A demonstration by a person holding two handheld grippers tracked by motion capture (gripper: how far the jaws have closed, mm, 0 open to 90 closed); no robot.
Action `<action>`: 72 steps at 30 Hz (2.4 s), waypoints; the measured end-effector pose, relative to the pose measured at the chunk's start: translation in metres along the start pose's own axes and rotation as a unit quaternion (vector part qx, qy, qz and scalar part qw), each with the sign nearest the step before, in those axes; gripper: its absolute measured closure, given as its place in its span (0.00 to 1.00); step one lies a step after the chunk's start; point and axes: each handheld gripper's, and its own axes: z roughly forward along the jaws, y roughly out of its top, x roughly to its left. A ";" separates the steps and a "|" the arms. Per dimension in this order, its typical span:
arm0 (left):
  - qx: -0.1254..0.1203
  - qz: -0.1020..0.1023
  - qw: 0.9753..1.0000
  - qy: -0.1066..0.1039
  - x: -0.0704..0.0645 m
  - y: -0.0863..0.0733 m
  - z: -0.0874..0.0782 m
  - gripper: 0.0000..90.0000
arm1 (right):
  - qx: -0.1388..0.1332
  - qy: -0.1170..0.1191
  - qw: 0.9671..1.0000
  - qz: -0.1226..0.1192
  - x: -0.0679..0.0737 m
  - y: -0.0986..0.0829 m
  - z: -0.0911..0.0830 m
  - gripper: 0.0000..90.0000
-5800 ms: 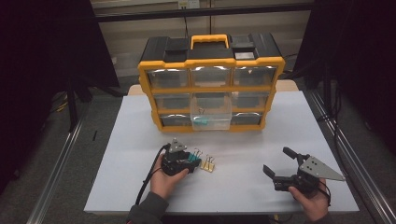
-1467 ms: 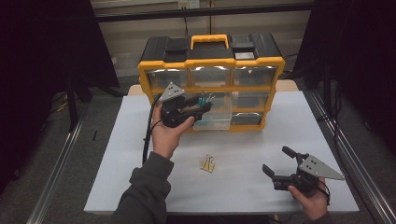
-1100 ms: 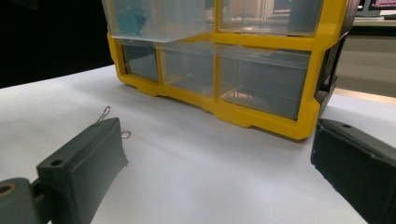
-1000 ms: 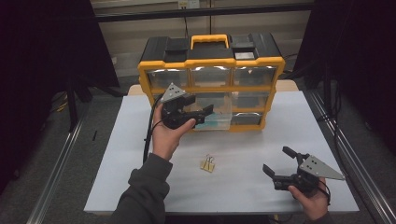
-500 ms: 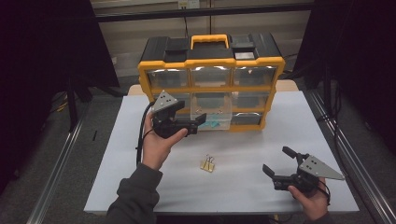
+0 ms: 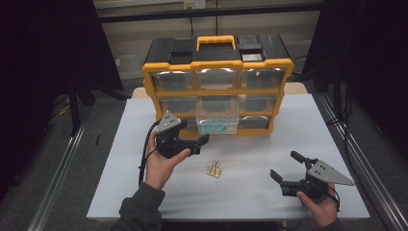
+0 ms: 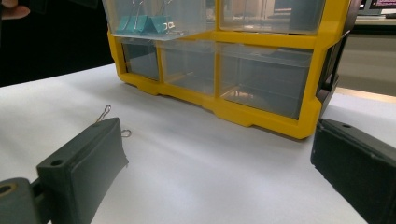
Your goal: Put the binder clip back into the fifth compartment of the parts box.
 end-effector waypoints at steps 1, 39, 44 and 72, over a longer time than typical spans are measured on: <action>0.002 -0.008 1.000 0.000 -0.002 -0.003 0.001 0.07 | 0.000 0.000 1.000 0.000 0.000 0.000 0.000 0.02; 0.140 0.001 0.990 -0.032 -0.024 -0.077 0.043 0.04 | 0.001 -0.002 1.000 0.000 0.001 0.000 0.000 0.02; 0.161 -0.001 0.987 -0.023 -0.027 -0.084 0.048 0.08 | 0.000 -0.002 1.000 -0.003 0.001 0.001 0.000 0.02; 0.169 0.006 0.986 -0.002 -0.044 -0.096 0.058 0.52 | -0.002 -0.001 1.000 -0.004 0.001 0.001 0.000 0.02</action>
